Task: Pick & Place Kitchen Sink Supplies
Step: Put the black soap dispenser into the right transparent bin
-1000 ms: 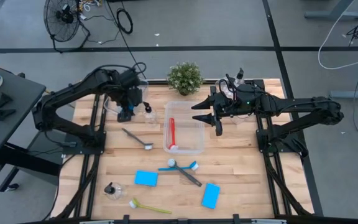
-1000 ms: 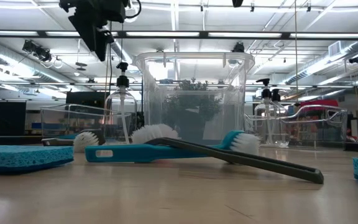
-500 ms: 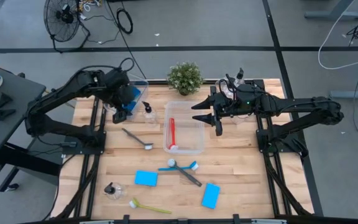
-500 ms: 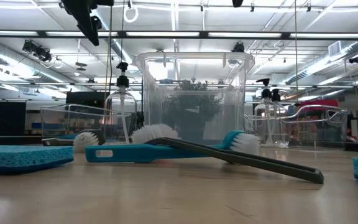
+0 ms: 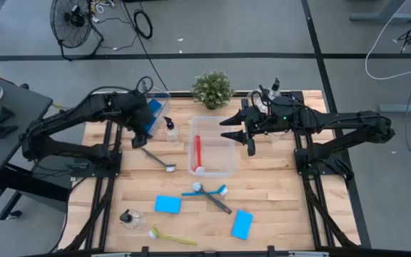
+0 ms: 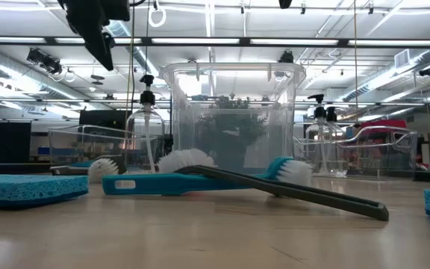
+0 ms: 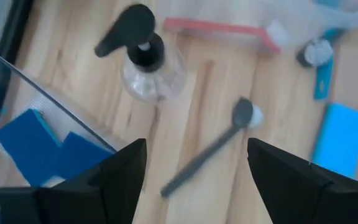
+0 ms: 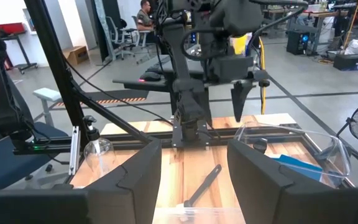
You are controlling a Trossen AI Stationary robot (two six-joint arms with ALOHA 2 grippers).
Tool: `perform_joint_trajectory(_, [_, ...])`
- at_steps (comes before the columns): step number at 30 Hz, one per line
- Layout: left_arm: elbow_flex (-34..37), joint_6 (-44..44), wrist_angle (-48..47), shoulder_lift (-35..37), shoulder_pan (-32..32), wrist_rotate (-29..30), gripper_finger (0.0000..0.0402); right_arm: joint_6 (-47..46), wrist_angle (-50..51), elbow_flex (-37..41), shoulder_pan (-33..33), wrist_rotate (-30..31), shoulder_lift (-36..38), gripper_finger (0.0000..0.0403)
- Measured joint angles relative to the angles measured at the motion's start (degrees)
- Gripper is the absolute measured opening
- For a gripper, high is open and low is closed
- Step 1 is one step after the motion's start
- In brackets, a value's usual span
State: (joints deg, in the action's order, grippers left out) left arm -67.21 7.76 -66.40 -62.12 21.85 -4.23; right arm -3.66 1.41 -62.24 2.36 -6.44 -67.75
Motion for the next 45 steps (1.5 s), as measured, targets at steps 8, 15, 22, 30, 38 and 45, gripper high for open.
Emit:
perform_joint_trajectory(8, [10.4,-6.5,17.2,5.9,0.0,2.2,0.0284,0.0,0.0,0.0,0.0,0.0,0.0,0.0185])
perform_joint_trajectory(15, [20.0,-10.1,29.2,7.7,0.0,4.0,0.0284,-0.2,0.0,0.0,0.0,0.0,0.0,0.0185])
perform_joint_trajectory(22, [24.9,-10.2,36.6,7.9,-1.3,10.7,0.0284,0.0,0.0,0.0,0.0,3.2,0.0,0.0185])
perform_joint_trajectory(30, [28.1,-10.2,44.7,7.9,-2.3,12.2,0.0284,1.2,0.0,0.0,0.0,3.3,0.0,0.0185])
perform_joint_trajectory(38, [32.2,-13.1,51.6,7.9,-3.9,12.4,0.0284,1.4,0.0,0.0,0.0,4.5,0.0,0.0185])
perform_joint_trajectory(45, [33.1,-13.1,55.3,7.7,-4.5,15.6,0.0284,1.5,0.0,0.0,0.0,4.5,0.0,0.0185])
